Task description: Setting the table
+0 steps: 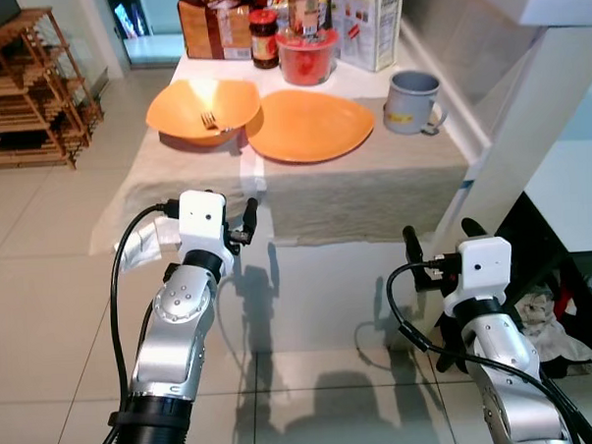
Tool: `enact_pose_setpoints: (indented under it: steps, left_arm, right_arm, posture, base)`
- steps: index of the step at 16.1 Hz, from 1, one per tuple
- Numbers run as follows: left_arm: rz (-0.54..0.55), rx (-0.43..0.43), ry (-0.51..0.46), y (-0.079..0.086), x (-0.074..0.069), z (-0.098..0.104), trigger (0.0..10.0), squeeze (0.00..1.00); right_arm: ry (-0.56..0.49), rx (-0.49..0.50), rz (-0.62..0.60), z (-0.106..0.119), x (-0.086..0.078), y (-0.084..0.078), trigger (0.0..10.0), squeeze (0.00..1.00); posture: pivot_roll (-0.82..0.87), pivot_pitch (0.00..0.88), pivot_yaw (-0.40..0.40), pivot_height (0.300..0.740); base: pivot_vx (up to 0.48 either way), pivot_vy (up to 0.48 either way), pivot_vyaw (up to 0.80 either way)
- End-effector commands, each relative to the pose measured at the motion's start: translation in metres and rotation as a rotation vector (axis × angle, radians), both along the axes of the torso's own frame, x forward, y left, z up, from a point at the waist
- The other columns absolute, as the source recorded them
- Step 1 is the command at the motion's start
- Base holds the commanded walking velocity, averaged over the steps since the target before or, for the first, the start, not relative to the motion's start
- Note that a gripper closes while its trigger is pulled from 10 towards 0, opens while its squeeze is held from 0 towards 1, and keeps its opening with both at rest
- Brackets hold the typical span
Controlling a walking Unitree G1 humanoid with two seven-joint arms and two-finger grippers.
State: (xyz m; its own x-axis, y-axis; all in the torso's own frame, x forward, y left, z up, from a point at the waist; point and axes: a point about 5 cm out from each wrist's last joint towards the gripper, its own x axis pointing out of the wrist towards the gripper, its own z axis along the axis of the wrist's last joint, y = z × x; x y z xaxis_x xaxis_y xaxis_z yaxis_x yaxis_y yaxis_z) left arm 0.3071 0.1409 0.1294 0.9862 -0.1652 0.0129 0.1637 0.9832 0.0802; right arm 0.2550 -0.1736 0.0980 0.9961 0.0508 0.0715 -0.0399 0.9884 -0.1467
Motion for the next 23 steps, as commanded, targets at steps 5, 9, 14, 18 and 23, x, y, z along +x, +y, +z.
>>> enact_pose_setpoints:
  steps: [5,9,14,18,23]
  left_arm:
    - [-0.002,-0.002,-0.013,-0.001,-0.001,0.001,10.0,0.00]
    - [0.004,-0.001,-0.026,-0.001,0.002,0.004,10.0,0.00]
    - [0.010,-0.011,-0.012,-0.001,-0.001,0.000,10.0,0.00]
    - [0.006,-0.010,-0.011,-0.002,0.000,0.001,10.0,0.00]
    - [0.020,-0.014,-0.018,0.000,0.000,0.002,10.0,0.00]
  right_arm:
    - [-0.049,0.010,0.001,0.013,0.006,0.000,10.0,0.00]
    - [-0.072,0.005,0.006,0.018,0.008,0.003,10.0,0.00]
    - [-0.055,0.007,0.015,0.017,0.006,0.002,10.0,0.00]
    - [-0.057,0.023,0.010,0.020,0.008,0.003,10.0,0.00]
    - [-0.067,0.040,-0.014,0.024,0.009,-0.001,10.0,0.00]
  posture:
    - [-0.01,0.000,0.029,0.740]
    - [-0.01,0.000,0.026,0.740]
    - [-0.01,0.000,0.021,0.740]
    - [-0.01,0.000,0.023,0.740]
    - [-0.01,0.000,0.021,0.740]
  base:
    - [0.440,0.000,0.00]
    - [0.220,0.000,0.00]
    - [0.000,0.000,0.00]
    - [0.000,0.000,0.00]
    - [0.000,0.000,0.00]
